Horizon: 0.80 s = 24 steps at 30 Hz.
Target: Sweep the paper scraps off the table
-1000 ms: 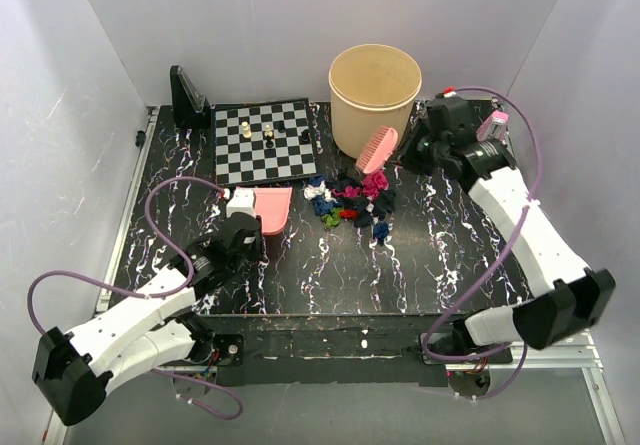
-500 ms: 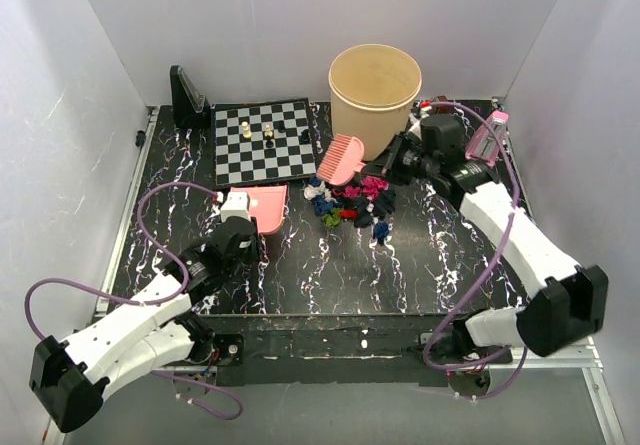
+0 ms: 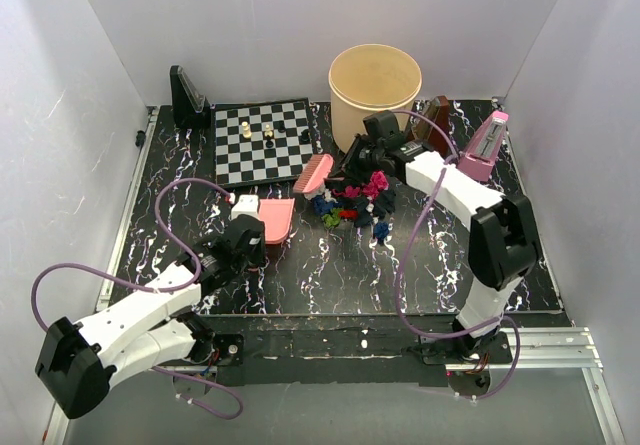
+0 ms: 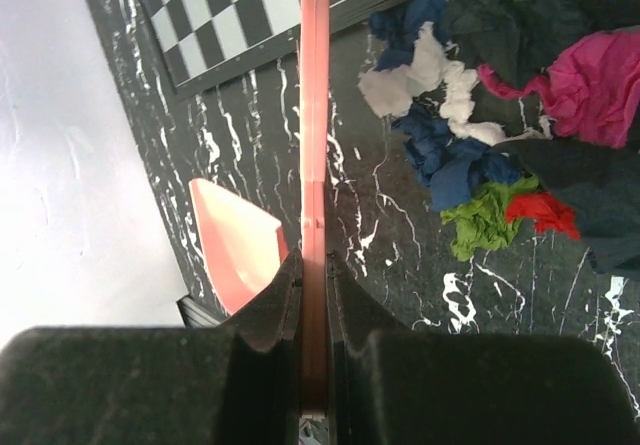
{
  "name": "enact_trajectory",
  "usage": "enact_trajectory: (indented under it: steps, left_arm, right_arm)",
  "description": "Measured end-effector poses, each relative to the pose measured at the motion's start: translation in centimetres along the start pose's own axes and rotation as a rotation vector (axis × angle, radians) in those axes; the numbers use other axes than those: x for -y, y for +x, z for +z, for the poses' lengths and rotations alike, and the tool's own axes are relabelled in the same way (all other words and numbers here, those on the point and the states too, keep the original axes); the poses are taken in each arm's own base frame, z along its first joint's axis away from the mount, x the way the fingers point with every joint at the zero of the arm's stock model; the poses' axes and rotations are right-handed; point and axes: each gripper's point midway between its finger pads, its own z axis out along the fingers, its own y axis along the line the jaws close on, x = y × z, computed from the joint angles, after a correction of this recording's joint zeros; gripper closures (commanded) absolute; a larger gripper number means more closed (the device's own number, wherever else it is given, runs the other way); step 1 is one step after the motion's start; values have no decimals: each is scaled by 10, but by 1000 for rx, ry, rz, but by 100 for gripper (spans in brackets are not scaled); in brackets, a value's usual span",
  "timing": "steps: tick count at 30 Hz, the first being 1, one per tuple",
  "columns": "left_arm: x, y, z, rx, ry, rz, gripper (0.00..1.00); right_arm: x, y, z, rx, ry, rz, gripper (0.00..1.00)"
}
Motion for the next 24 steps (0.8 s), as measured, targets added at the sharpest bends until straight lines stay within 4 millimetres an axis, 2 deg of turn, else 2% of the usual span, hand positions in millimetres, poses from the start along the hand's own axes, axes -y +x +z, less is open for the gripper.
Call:
enact_trajectory:
  steps: [6, 10, 17, 24]
  left_arm:
    - [6, 9, 6, -47, 20, 6, 100]
    - [14, 17, 14, -89, 41, 15, 100]
    - [31, 30, 26, -177, 75, 54, 100]
    - [49, 30, 24, -198, 147, 111, 100]
  right_arm:
    - [23, -1, 23, -14, 117, 74, 99]
    - [39, -3, 22, -5, 232, 118, 99]
    - [52, -9, -10, 56, 347, 98, 99]
    - [16, -23, -65, 114, 241, -152, 99]
